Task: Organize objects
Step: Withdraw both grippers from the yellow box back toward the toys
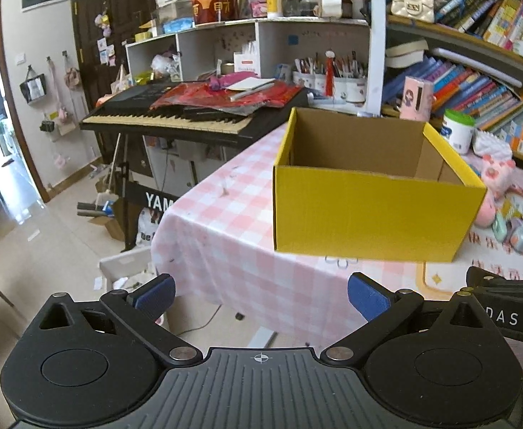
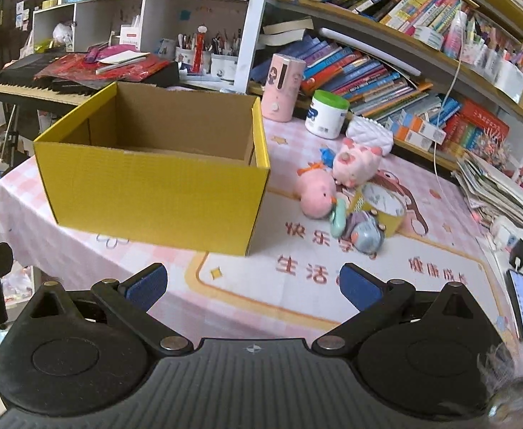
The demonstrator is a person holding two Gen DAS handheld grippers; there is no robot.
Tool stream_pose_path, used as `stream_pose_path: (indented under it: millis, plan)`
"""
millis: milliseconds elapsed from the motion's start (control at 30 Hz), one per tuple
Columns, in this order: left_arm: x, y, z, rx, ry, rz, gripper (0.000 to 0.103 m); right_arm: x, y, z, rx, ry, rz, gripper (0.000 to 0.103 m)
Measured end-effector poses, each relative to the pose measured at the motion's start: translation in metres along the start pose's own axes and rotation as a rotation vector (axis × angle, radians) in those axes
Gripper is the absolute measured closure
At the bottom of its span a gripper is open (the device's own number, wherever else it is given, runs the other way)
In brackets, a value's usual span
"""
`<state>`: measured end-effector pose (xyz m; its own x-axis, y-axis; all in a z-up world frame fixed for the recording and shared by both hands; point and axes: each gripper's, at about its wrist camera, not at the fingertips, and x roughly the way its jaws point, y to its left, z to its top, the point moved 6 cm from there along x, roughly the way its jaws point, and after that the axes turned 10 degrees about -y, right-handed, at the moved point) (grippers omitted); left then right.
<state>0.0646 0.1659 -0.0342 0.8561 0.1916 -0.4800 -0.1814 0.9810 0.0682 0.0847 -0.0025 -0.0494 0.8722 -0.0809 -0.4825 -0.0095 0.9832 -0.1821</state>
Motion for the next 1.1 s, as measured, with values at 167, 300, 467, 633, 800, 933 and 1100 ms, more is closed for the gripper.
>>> stream_pose_path:
  millis: [167, 300, 467, 633, 800, 933, 1100]
  plan:
    - [-0.010, -0.004, -0.010, 0.048, 0.007, -0.017, 0.000, -0.013, 0.000, -0.014, 0.009, 0.016, -0.011, 0.000]
    - [-0.017, -0.009, -0.017, 0.089, 0.007, -0.018, 0.000, -0.021, -0.004, -0.024, 0.018, 0.031, -0.020, 0.000]
    - [-0.022, -0.022, -0.025, 0.152, 0.014, -0.012, 0.000, -0.031, -0.012, -0.036, 0.027, 0.052, -0.038, 0.000]
    - [-0.026, -0.039, -0.028, 0.176, 0.015, -0.054, 0.000, -0.038, -0.024, -0.046, 0.025, 0.059, -0.055, 0.000]
    - [-0.028, -0.059, -0.029, 0.192, 0.016, -0.108, 0.000, -0.042, -0.046, -0.054, 0.050, 0.076, -0.102, 0.000]
    - [-0.029, -0.081, -0.027, 0.223, 0.002, -0.152, 0.000, -0.044, -0.065, -0.058, 0.080, 0.082, -0.147, 0.000]
    - [-0.028, -0.107, -0.025, 0.257, -0.011, -0.201, 0.000, -0.045, -0.091, -0.063, 0.119, 0.085, -0.196, 0.000]
